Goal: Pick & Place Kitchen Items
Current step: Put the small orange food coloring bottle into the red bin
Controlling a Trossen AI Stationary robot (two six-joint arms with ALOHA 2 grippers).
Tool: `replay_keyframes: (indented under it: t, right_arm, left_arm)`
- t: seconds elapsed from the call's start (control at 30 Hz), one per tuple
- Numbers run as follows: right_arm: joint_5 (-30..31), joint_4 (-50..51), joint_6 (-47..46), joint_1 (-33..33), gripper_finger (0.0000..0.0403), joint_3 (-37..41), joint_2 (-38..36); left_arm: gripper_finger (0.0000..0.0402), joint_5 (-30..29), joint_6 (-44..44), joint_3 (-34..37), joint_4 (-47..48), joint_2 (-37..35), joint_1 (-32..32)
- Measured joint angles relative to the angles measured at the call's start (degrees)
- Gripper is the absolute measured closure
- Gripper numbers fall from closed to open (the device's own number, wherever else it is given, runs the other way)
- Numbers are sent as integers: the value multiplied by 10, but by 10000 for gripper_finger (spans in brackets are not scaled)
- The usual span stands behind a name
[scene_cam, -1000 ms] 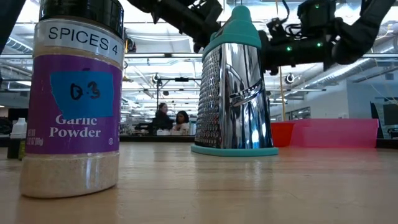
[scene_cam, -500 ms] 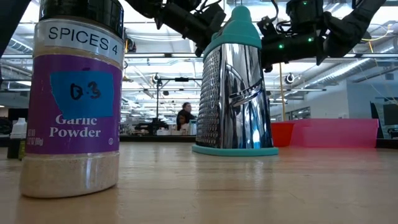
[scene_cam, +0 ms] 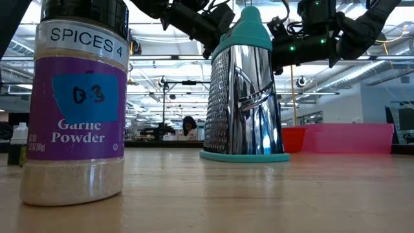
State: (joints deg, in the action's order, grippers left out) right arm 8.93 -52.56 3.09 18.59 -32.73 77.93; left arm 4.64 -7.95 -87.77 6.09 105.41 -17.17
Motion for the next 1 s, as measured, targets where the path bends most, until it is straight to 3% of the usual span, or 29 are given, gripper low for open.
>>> replay_keyframes:
  t: [0.1, 0.67, 1.0]
  right_arm:
    - [0, 4, -1, 0, 350, 0, 0]
    - [0, 11, -5, 1, 354, 0, 0]
    - [2, 18, -6, 6, 382, -2, 0]
  left_arm:
    - [341, 0, 4, 0, 0, 0, 0]
    - [338, 0, 7, 0, 2, 0, 0]
    - [288, -44, 9, 0, 0, 0, 0]
